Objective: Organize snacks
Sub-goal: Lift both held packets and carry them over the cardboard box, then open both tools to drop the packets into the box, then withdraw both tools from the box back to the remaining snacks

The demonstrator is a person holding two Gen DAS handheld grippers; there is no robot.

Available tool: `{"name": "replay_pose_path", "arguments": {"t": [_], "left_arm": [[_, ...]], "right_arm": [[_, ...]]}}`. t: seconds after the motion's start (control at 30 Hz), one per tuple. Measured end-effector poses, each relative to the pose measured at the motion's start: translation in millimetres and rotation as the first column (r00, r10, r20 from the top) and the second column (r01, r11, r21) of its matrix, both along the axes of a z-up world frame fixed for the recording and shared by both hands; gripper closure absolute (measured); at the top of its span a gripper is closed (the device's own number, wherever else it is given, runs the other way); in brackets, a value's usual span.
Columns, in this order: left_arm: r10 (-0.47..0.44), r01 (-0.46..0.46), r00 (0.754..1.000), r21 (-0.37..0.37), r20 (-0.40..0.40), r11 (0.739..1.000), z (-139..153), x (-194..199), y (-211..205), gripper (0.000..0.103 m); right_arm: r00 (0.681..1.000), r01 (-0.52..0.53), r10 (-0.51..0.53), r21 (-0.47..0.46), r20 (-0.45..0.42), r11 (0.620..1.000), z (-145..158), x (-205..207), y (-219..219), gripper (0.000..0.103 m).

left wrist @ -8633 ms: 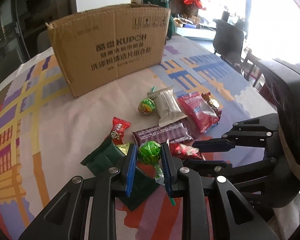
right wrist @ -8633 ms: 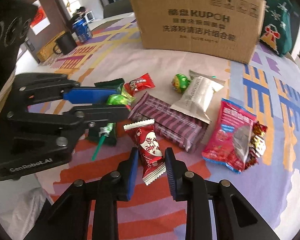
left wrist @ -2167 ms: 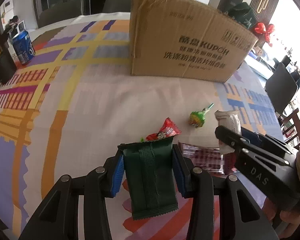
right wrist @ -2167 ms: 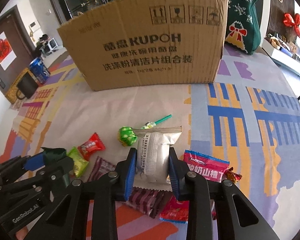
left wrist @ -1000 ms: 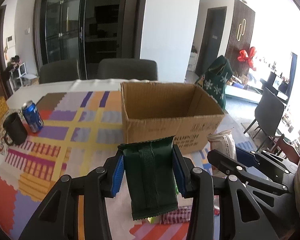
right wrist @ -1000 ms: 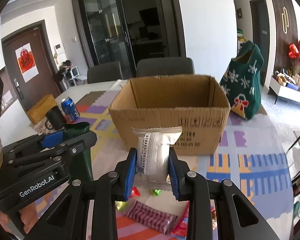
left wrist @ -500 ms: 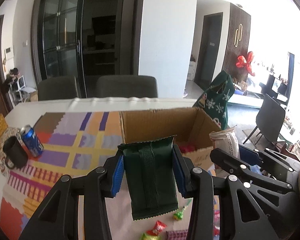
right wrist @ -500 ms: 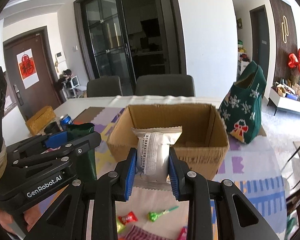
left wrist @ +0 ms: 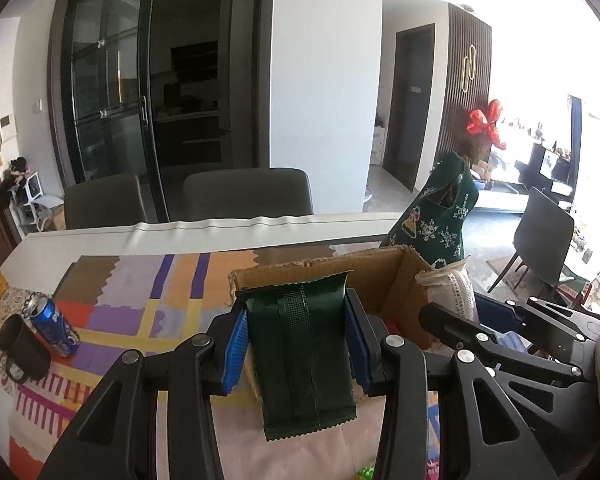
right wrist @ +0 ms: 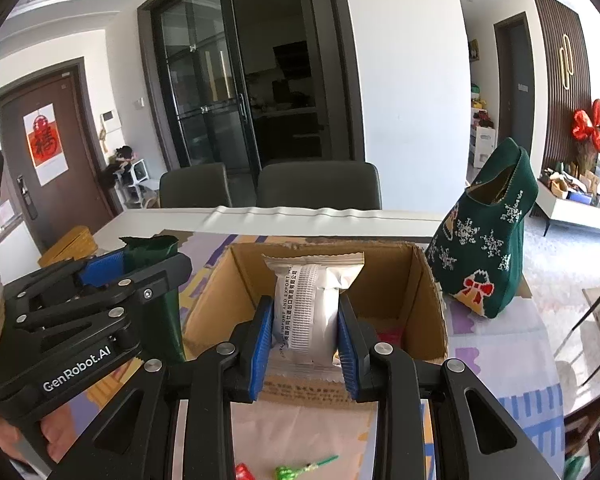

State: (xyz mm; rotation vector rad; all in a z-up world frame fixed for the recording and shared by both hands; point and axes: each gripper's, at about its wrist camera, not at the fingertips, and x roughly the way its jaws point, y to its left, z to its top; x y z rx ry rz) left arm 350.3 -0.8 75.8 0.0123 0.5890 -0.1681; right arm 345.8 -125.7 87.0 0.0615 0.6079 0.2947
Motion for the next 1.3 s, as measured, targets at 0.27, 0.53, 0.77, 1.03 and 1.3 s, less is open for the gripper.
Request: {"name": "replay_pose_path", "arguments": {"t": [0.27, 0.53, 0.77, 1.03, 1.3], "left_arm": [[0.002, -0.002, 0.999, -0.011, -0.051, 1.000, -12.9, 33.8, -0.4, 0.060], [0.009, -0.007, 0.994, 0.016, -0.108, 1.000, -24.9, 59.2, -6.5, 0.060], [0.023, -0.016, 0.993, 0.061, -0.117, 0.998, -30.1, 53.6, -6.8, 0.045], [0.014, -0.008, 0.997, 0.078, -0.072, 0.997, -19.2, 14.1, -2.8, 0.034], [0.005, 0.000, 0.997, 0.069, -0.076, 0.998, -17.8, -30.6, 5.4, 0.030]], "right_arm": [[1.000, 0.011, -0.011, -0.016, -0.028, 1.000, -8.6, 28.6, -1.4, 0.072], [0.998, 0.028, -0.029, -0.028, -0.058, 0.999, -19.5, 51.9, -2.5, 0.072], [0.994, 0.053, -0.057, -0.040, -0.089, 0.998, -27.0, 59.1, -3.9, 0.055], [0.997, 0.049, -0.052, -0.055, -0.059, 0.997, -21.1, 34.1, -5.4, 0.054], [0.999, 0.014, -0.016, -0.047, -0.037, 0.999, -17.1, -5.4, -3.1, 0.054]]}}
